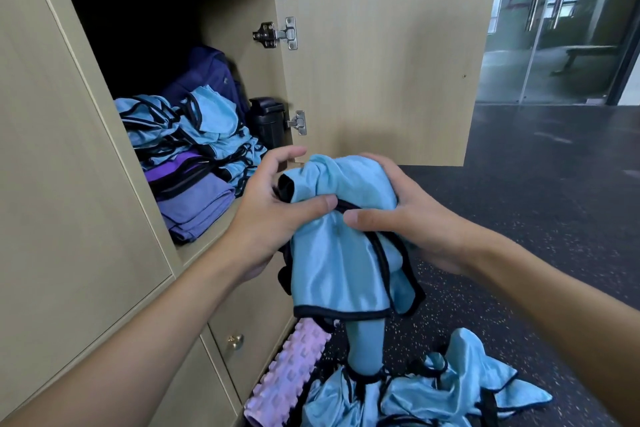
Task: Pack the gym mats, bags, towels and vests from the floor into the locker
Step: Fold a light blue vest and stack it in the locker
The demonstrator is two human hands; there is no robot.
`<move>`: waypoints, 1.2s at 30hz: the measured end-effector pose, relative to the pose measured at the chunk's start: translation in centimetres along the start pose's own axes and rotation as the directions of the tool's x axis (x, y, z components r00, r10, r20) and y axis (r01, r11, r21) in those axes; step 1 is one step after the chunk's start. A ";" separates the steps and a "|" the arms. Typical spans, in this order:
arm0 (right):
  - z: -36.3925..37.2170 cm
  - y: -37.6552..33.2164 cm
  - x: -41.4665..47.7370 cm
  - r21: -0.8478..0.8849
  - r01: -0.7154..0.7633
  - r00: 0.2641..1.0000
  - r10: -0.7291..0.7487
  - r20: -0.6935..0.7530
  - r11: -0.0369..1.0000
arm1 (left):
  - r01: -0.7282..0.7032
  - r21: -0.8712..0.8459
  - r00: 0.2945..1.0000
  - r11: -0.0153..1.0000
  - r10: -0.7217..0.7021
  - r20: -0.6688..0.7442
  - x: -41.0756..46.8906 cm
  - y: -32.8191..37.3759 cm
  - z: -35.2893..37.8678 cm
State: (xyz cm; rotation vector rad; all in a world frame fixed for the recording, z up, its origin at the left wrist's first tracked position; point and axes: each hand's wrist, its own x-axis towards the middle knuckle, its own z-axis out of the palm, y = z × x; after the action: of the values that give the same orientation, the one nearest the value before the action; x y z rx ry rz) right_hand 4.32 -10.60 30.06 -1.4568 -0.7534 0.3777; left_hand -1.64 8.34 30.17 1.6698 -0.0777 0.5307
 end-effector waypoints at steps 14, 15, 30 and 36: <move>0.5 0.3 0.4 0.043 0.088 0.966 -0.075 -0.248 0.995 | -0.241 0.446 0.949 0.862 0.114 0.292 -0.7 -0.6 -0.1; 0.5 0.3 0.4 0.031 0.089 0.966 -0.079 -0.246 0.996 | -0.235 0.466 0.946 0.853 0.090 0.312 -0.8 -0.7 -0.1; -0.5 0.0 -0.4 -0.197 -0.064 0.997 0.072 0.036 0.978 | -0.225 0.376 0.969 0.899 0.166 0.182 -0.2 -0.1 -0.2; -0.5 -0.2 -0.4 -0.447 -0.012 0.999 0.032 0.038 0.894 | -0.123 0.323 0.990 0.938 0.095 0.102 -0.1 0.4 0.0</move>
State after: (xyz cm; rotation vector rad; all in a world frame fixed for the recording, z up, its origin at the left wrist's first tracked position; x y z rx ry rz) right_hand 4.28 -11.26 30.17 -1.8964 -0.8996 0.2623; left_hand -1.82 8.21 30.51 2.0242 -0.1514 0.5800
